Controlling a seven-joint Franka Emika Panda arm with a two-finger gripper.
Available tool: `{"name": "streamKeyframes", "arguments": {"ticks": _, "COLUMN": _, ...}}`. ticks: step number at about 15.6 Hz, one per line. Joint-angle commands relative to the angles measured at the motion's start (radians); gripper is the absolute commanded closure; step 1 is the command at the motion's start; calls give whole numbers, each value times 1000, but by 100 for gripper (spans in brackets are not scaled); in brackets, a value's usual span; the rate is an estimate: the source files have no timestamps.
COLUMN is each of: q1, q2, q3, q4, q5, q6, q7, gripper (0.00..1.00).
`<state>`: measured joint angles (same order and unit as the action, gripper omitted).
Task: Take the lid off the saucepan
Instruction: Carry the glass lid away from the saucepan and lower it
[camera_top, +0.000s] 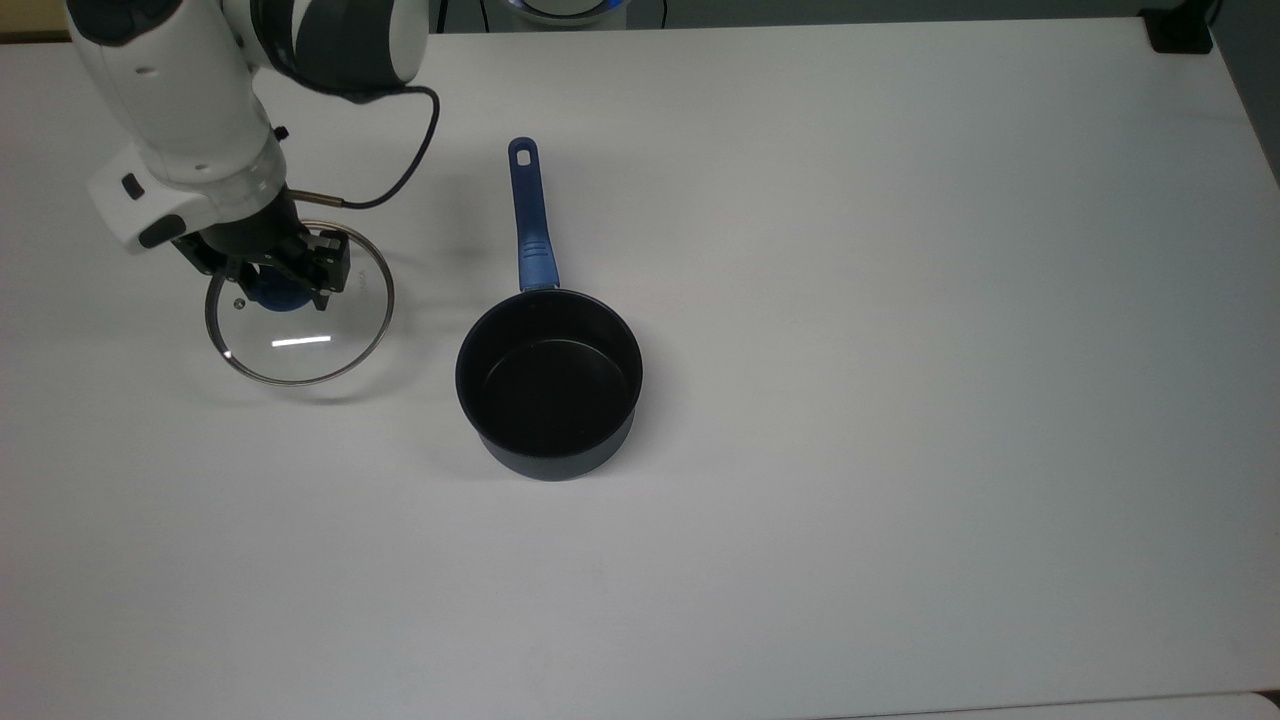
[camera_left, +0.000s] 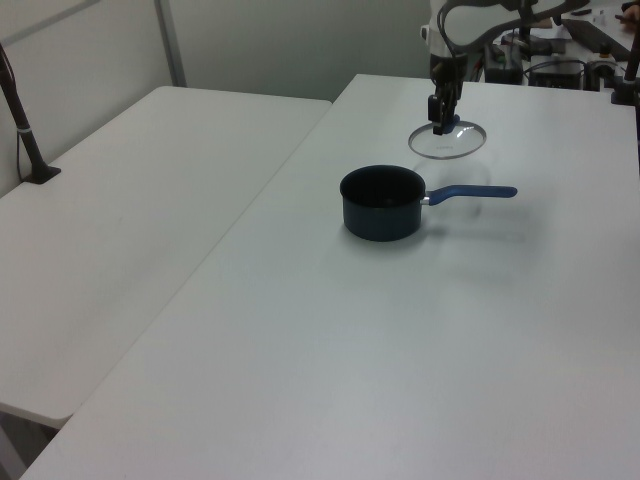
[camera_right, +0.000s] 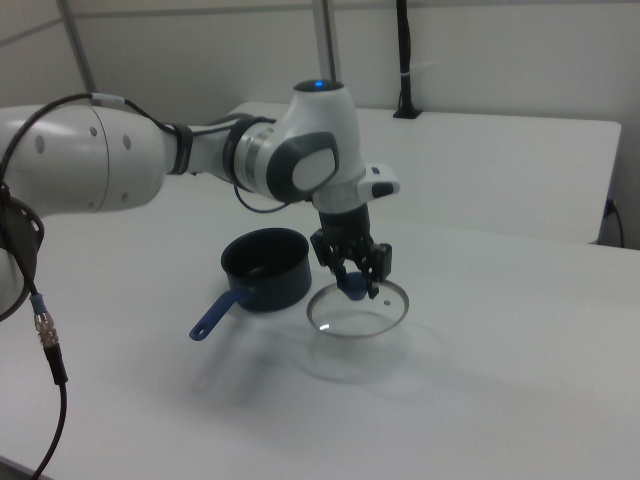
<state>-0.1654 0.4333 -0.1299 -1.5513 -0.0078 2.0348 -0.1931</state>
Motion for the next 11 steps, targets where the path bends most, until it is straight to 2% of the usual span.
{"name": "streamKeyframes", "arguments": {"ticks": 1, "q1": 26, "q2": -152, "q3": -28, "q4": -275, "q5": 23, "q6": 169, "q7": -86, "gripper": 62}}
{"name": "streamKeyframes", "arguments": {"ticks": 2, "q1": 30, "q2": -189, "q3": -28, "q4": -352, "q5": 23, "q6": 233, "q7": -88, "gripper": 62}}
{"name": "streamKeyframes", "arguments": {"ticks": 3, "q1": 33, "q2": -203, "q3": -28, "q4": -384, "q5": 23, "q6": 252, "q7": -88, "gripper": 62}}
{"name": "streamKeyframes", "arguments": {"ticks": 9, "q1": 41, "q2": -254, "q3": -25, "q4": -458, "q5": 22, "q6": 255, "q7": -92, "gripper": 62}}
{"name": "streamKeyframes", "arguments": {"ticks": 11, "q1": 52, "q2": -304, "q3": -17, "q4": -525, "q5": 22, "q6": 255, "q7": -106, "gripper": 62}}
